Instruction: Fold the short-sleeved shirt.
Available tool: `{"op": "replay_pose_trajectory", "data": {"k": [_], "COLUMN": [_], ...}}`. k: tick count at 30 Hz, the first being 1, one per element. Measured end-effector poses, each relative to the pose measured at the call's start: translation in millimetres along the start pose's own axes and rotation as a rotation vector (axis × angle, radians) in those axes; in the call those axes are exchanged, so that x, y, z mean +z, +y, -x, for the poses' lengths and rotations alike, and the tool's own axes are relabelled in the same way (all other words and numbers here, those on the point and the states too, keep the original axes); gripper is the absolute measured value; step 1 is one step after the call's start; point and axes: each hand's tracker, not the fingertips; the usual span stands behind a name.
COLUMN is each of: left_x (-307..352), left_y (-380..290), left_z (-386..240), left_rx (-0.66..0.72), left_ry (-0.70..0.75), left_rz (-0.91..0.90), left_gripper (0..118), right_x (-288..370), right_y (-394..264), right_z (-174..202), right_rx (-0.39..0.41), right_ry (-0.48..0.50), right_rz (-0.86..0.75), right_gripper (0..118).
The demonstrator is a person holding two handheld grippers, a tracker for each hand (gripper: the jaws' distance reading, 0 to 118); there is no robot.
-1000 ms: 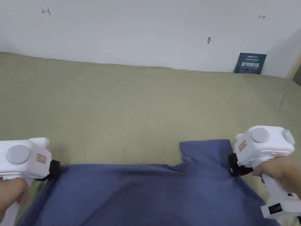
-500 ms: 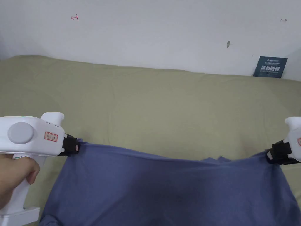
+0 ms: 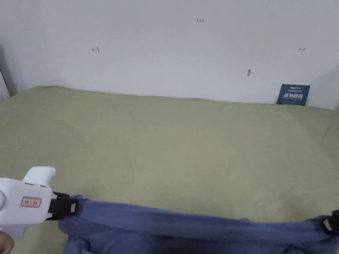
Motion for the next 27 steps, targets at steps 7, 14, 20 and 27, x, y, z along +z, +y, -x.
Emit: {"op": "replay_pose_trajectory", "data": {"k": [7,14,20,27], "left_x": [-9.0,-33.1,-12.7,71.9], "left_y": [-78.2,-106.5,-116.5,-82.2], "left_z": [14.5,32.5,32.9,-29.3], "left_rx": [0.108,0.242,0.273,0.135], "left_ry": [-0.013,-0.026,0.005,0.104], "left_rz": [0.117,0.156,0.142,-0.193], "left_gripper": [7,8,95,94], "right_x": [-22.3,-56.6,-39.2,43.4], "right_y": [-76.7,-107.3,-117.2,-103.7], "right_z": [1.2,-10.3,-17.7,28.2], "right_rx": [-0.062,-0.172,-0.318,-0.206], "right_ry": [-0.018,0.000,0.011,-0.044], "right_rz": [0.109,0.161,0.088,-0.152], "right_gripper": [0,0,86,84]}}
